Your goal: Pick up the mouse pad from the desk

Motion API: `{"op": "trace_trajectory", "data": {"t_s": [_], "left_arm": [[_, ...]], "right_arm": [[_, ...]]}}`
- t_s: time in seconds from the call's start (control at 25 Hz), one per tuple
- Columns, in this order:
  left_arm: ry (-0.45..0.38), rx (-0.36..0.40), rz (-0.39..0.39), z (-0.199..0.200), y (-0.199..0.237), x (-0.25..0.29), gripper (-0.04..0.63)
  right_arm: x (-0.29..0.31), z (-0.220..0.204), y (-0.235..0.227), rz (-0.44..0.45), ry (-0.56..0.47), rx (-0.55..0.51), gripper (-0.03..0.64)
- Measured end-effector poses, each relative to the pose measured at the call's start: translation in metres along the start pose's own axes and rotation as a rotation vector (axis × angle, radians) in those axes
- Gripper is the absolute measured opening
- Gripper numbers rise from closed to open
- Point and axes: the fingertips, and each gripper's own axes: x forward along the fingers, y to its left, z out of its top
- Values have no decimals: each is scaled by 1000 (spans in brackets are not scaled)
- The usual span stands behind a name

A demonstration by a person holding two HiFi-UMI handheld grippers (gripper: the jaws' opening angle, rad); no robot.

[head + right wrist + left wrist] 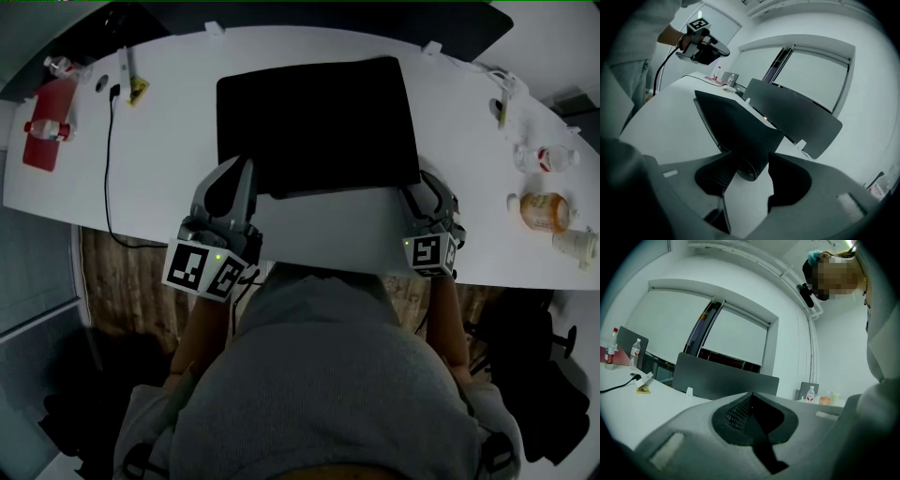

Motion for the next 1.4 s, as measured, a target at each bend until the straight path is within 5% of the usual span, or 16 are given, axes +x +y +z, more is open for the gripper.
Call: {"op": "trace_trajectory", "data": {"t_s": [0.32,0.72,1.0,1.16,1.4], "left_arm": [[75,50,100,-29,35,-20,-2],[139,84,190,-61,64,-41,-2],[161,96,217,-68,69,-45,-2],[275,184,160,-92,59,-39,54],[526,462,-1,-151,37,-31,232]], "right_arm": [[12,-5,-5,12,49,49,189],[15,3,-18,-6,31,172,69],[9,-22,-43,-43,24,522,35],[9,-26,-44,-30,24,586,34],[9,-26,-44,-15,24,608,34]]}}
